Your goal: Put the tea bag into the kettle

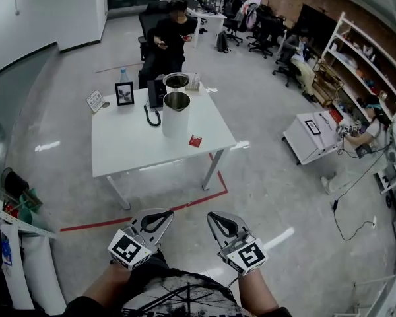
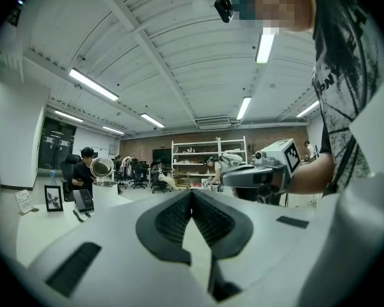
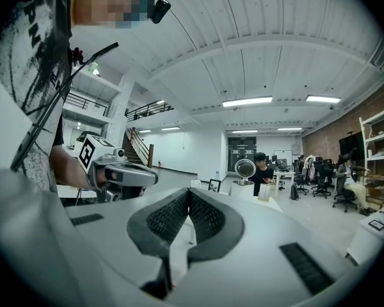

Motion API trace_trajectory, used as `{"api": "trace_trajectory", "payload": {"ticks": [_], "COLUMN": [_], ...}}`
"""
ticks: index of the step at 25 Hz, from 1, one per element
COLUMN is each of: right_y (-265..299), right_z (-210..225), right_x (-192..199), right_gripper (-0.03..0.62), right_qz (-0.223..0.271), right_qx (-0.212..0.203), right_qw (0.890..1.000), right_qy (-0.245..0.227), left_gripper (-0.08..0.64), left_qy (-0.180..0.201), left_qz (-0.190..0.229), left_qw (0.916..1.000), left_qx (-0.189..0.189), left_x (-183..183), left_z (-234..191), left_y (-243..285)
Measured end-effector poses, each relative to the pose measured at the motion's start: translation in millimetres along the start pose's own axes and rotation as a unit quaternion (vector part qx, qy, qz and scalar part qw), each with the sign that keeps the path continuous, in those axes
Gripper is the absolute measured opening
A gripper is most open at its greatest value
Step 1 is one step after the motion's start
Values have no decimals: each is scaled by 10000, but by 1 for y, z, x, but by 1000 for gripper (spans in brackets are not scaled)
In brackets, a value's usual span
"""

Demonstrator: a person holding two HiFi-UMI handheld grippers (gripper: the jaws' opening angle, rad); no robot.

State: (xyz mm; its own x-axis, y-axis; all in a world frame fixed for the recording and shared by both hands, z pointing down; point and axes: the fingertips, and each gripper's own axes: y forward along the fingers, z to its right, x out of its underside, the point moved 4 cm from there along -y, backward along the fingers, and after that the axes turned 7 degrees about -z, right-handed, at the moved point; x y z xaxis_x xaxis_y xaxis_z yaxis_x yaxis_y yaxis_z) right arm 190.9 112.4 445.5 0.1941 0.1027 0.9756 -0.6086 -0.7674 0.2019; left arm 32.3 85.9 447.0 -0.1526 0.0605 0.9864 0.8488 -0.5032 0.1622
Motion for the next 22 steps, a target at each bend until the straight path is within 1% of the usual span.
{"api": "trace_trajectory", "payload": {"ticks": [3, 5, 9, 12, 14, 19, 22], "right_y": [28, 50, 80, 107, 126, 165, 185], "right_z": [17, 28, 57, 75, 85, 108, 117], "right_x": [-9, -14, -21, -35, -37, -39, -43], "right_gripper": [11, 11, 11, 11, 11, 11, 11], "right_qz": [47, 73, -64, 64, 67, -8, 10], "right_qx": [39, 97, 395, 557, 649, 863, 964], "right_qw": [9999, 9999, 9992, 9984, 9978, 9961, 9952], "right_qy": [-82, -11, 66, 88, 136, 193, 181], "left_gripper": [9, 8, 8, 8, 8, 9, 8], "left_qy": [-31, -27, 7, 76, 134, 189, 211], "left_qz": [10, -52, -89, -120, -145, -124, -115], "left_qw": [9999, 9997, 9991, 9981, 9972, 9963, 9950], "left_qx": [135, 246, 426, 597, 715, 826, 974], "left_x": [-1, -1, -7, -15, -17, -16, -14], "left_z": [-34, -59, -105, -139, -161, -206, -228], "left_y": [16, 23, 41, 55, 64, 82, 92]}}
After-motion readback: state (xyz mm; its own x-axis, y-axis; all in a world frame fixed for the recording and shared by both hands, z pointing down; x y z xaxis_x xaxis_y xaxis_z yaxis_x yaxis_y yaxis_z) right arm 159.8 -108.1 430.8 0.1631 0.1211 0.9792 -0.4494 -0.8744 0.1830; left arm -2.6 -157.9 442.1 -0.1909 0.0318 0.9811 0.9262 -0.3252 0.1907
